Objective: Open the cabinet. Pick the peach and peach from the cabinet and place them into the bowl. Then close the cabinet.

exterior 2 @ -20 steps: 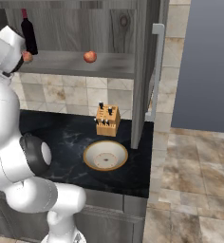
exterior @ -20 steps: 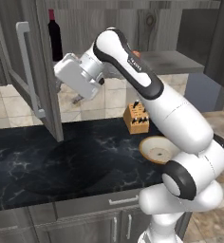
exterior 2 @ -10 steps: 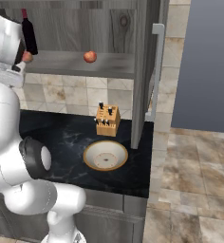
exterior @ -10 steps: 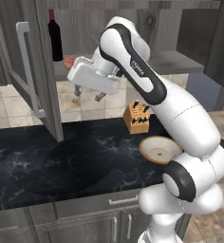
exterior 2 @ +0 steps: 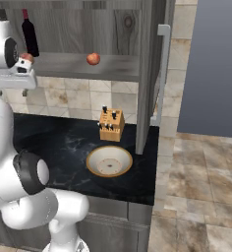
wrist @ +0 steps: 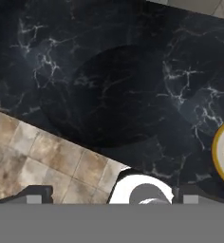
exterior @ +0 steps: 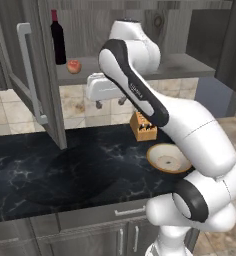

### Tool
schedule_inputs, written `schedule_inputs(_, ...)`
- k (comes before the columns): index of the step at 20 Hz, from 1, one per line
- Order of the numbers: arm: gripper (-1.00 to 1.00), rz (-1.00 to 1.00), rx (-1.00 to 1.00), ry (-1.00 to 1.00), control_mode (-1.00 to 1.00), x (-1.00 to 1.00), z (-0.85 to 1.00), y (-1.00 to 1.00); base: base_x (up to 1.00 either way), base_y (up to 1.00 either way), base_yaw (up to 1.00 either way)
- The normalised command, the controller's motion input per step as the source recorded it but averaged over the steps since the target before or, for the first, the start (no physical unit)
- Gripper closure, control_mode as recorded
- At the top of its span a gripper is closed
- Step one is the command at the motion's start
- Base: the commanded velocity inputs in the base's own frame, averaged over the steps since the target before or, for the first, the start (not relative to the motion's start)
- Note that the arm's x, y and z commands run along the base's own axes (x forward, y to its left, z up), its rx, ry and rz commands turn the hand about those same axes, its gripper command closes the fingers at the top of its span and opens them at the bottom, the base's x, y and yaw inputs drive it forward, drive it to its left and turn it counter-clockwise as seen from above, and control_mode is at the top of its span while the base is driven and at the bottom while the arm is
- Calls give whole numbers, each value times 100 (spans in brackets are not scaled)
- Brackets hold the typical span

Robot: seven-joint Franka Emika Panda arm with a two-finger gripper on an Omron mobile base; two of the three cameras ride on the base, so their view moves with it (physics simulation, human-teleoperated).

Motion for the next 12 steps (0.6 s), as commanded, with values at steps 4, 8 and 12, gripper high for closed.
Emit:
schedule_inputs(4, -100, 0, -23, -10, -100, 1, -23, -35, 0, 0, 0)
schedule_inputs(8, -100, 0, -16, -2, -100, 0, -11, -43, 0, 0, 0)
schedule_inputs(12, -100, 0, -6, -4, -100, 1, -11, -42, 0, 0, 0)
